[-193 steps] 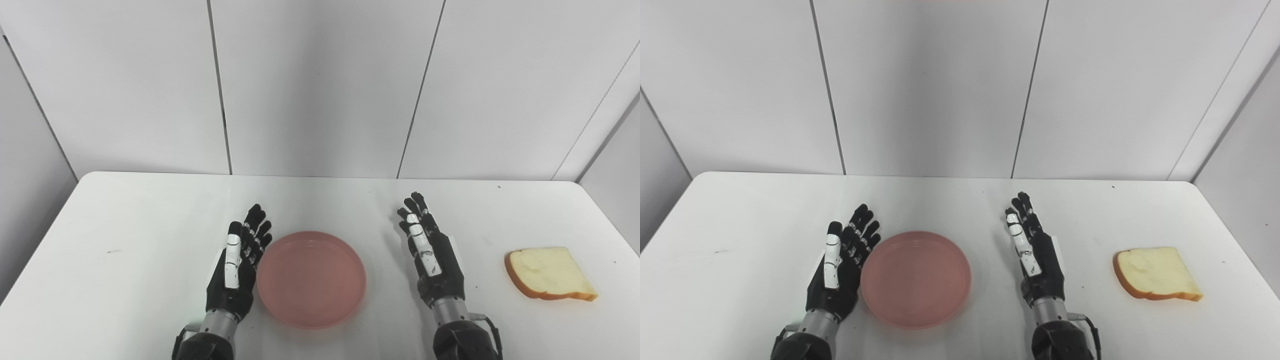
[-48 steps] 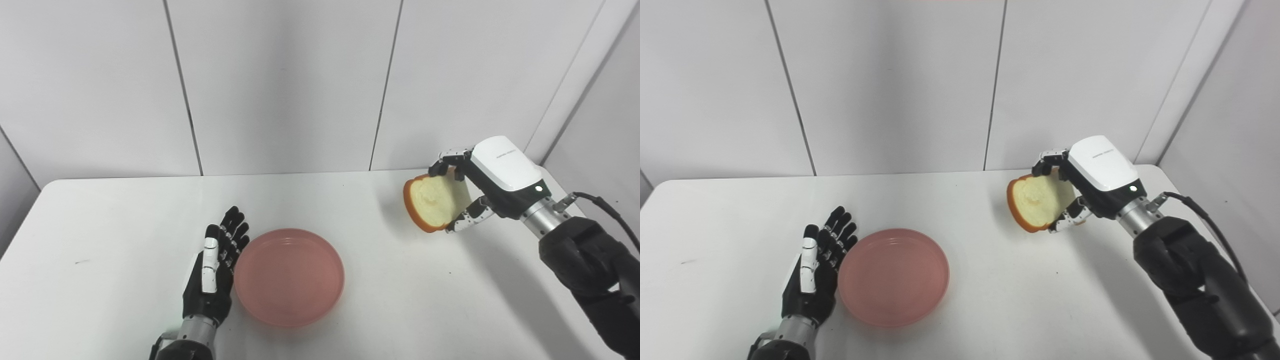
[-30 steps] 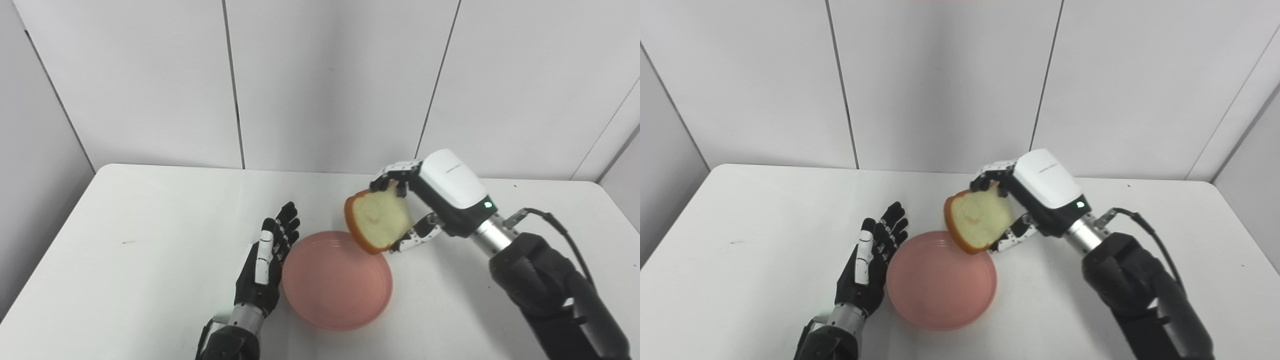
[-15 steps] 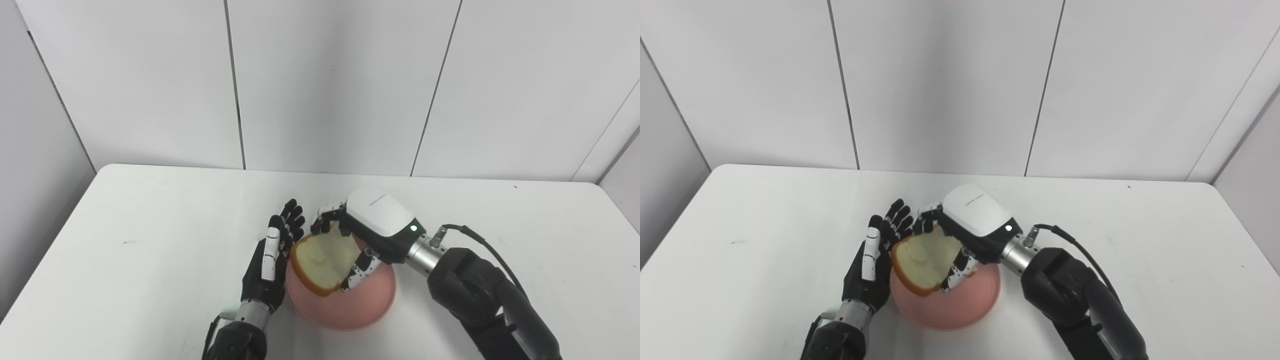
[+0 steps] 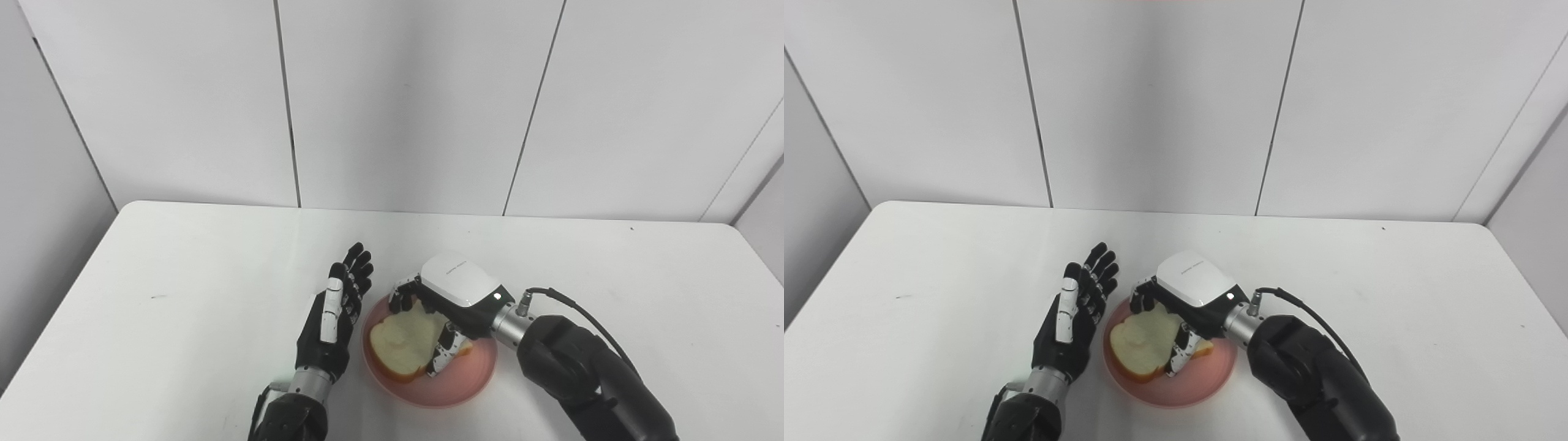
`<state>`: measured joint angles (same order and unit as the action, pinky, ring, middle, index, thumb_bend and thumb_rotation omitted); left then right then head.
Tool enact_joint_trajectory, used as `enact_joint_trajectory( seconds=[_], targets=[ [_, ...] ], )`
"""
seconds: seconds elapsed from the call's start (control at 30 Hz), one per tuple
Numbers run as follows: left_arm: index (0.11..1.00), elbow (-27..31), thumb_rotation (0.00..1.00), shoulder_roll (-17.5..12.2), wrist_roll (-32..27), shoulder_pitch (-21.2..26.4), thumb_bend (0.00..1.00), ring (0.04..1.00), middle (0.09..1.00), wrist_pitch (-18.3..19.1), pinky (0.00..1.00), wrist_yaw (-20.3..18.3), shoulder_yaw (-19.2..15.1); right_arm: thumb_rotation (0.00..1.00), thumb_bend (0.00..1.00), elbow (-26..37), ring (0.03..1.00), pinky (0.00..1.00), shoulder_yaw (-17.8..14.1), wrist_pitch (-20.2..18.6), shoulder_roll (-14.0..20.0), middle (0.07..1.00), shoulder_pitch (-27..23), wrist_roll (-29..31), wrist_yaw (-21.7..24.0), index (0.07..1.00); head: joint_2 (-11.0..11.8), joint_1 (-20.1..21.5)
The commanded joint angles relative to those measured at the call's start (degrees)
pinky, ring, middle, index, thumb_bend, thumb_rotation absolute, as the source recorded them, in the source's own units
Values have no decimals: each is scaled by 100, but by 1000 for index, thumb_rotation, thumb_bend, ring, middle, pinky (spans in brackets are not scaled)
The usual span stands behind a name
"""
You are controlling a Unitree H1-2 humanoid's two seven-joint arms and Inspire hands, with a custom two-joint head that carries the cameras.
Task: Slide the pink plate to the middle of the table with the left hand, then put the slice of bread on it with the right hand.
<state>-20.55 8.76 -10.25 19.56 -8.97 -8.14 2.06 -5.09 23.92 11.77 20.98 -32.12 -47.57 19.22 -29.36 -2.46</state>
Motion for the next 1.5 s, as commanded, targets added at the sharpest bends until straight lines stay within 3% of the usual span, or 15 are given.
enact_joint_trajectory(
  seconds=[0.0, 0.1, 0.13, 0.2, 0.3, 0.33, 0.43, 0.5, 0.63, 0.73, 0.97, 1.13, 1.3, 1.4, 1.47],
  targets=[
    [931, -144, 987, 34, -43, -119, 665, 987, 974, -136, 1000, -71, 5, 0, 513, 62, 385, 314, 20, 68, 99, 478, -175, -96, -46, 540, 30, 18],
    [932, -40, 998, 6, -38, -177, 658, 986, 975, -68, 1000, -87, 15, 0, 515, 35, 406, 368, 57, 185, 140, 495, -157, -278, -290, 537, 39, 75],
    [929, -10, 997, 0, -36, -194, 654, 985, 972, -47, 1000, -86, 14, 1, 523, 30, 503, 435, 56, 208, 146, 488, -143, -309, -378, 520, 43, 79],
    [926, 55, 998, -14, -35, -238, 640, 981, 969, -19, 1000, -90, 15, 117, 519, 51, 587, 517, 38, 240, 167, 629, -96, -345, -532, 501, 49, 101],
    [928, 143, 1000, -41, -46, -297, 639, 978, 968, 25, 1000, -110, 18, 144, 516, 165, 616, 542, -36, 226, 209, 674, -11, -321, -625, 498, 51, 164],
    [929, 166, 995, -45, -61, -309, 638, 974, 968, 43, 1000, -115, 13, 232, 612, 198, 638, 555, -65, 230, 225, 698, 14, -309, -660, 636, 51, 164],
    [931, 224, 989, -65, -70, -331, 648, 968, 969, 99, 1000, -123, 4, 385, 700, 315, 724, 652, -225, 208, 271, 764, 126, -143, -708, 784, 62, 205],
    [931, 238, 991, -91, -29, -339, 652, 966, 967, 116, 999, -118, 17, 410, 717, 384, 749, 686, -333, 240, 307, 782, 200, 17, -709, 806, 80, 230],
    [935, 302, 1000, -123, -4, -358, 659, 967, 969, 150, 1000, -122, 37, 569, 744, 692, 896, 897, -545, 158, 410, 892, 364, 276, -590, 891, 59, 270],
    [933, 316, 996, -119, -40, -353, 646, 963, 965, 158, 991, -121, 24, 555, 766, 830, 974, 971, -677, 113, 446, 956, 443, 407, -530, 935, 56, 305],
    [942, 337, 1000, -152, 26, -352, 664, 975, 973, 185, 1000, -103, 49, 524, 797, 999, 1000, 1000, -896, 50, 577, 999, 546, 601, -338, 971, 36, 357],
    [945, 312, 1000, -173, 117, -332, 678, 987, 979, 161, 1000, -50, 64, 540, 794, 814, 1000, 1000, -1428, 149, 364, 1000, 875, 1381, -747, 998, 72, 382],
    [953, 287, 1000, -205, 274, -325, 668, 1000, 990, 56, 1000, 7, 73, 642, 745, 416, 1000, 921, -2057, 188, -247, 1000, 1302, 2619, -1185, 1000, 73, 348],
    [960, 421, 1000, -223, 475, -375, 673, 1000, 997, -6, 1000, 84, 116, 720, 725, 538, 1000, 954, -2354, -104, -825, 1000, 1626, 4191, -985, 1000, 43, 363],
    [966, 491, 1000, -222, 521, -395, 677, 1000, 1000, 11, 1000, 100, 125, 700, 716, 619, 1000, 995, -2486, -316, -1160, 1000, 1747, 5018, -914, 1000, 47, 363]
  ],
)
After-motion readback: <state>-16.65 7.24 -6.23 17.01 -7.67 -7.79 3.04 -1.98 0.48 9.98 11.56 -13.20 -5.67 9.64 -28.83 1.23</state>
